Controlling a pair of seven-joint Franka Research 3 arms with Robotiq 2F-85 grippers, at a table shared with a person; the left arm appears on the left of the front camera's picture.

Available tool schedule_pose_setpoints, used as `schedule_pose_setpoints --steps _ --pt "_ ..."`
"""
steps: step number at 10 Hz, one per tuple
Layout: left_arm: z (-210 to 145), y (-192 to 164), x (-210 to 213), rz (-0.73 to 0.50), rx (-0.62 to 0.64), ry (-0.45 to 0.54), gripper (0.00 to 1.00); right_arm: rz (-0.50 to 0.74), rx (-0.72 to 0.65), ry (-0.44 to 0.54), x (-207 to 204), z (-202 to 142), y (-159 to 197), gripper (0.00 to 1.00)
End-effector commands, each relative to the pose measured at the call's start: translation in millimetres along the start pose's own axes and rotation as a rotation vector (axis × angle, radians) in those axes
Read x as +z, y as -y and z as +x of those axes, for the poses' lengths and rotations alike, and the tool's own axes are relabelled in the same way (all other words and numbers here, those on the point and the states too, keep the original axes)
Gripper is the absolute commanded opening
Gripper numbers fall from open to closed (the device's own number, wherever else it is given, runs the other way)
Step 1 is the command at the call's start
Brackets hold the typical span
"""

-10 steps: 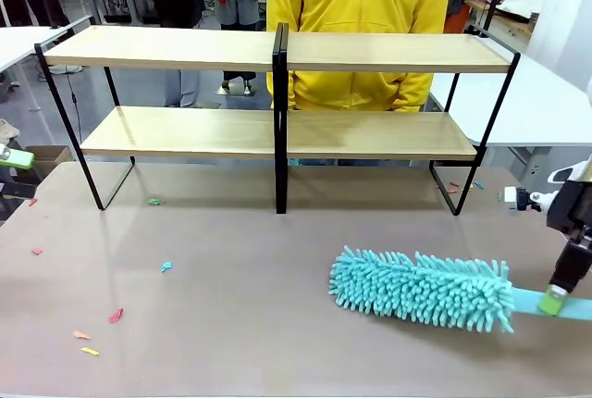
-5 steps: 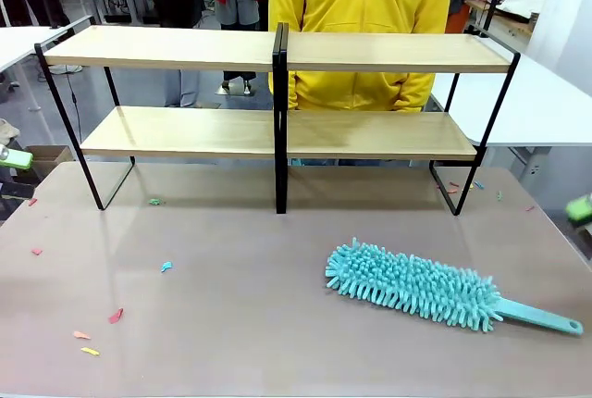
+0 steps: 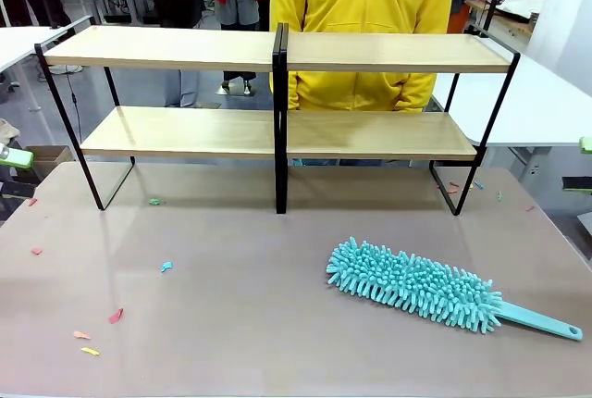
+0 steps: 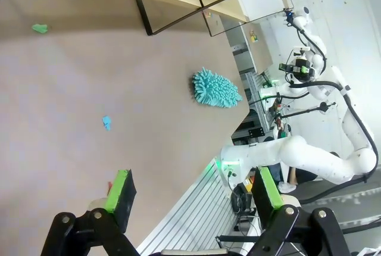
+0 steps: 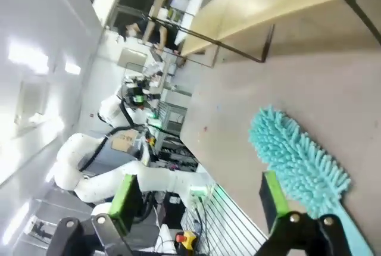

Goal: Clean the shelves.
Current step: Place the Duster on the table.

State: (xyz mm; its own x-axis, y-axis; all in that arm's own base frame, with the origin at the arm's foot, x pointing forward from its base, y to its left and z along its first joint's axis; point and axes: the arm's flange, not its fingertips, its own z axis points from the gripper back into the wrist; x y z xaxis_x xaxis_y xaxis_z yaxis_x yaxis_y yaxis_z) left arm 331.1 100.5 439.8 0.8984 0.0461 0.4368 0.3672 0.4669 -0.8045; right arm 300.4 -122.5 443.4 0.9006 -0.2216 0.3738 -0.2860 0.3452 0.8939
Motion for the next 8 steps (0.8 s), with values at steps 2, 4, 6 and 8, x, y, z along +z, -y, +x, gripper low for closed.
schedule_pose_setpoints --steps 2,4,6,8 --pt "1.2 -0.9 -1.3 -0.023 -0.024 0.016 1.0 -0.069 0.046 -0.077 10.3 8.1 -3.9 1.0" --pt "1.2 -0.9 -1.3 -0.023 -0.024 0.016 1.0 -0.069 0.046 -0.077 10.3 8.1 -3.9 1.0" --pt "1.2 -0.9 -1.3 -0.023 -0.024 0.016 1.0 -0.069 0.046 -0.077 10.3 8.1 -3.9 1.0" --pt "1.2 -0.9 -1.3 -0.023 -0.024 0.016 1.0 -0.069 0.046 -0.077 10.3 8.1 -3.9 1.0"
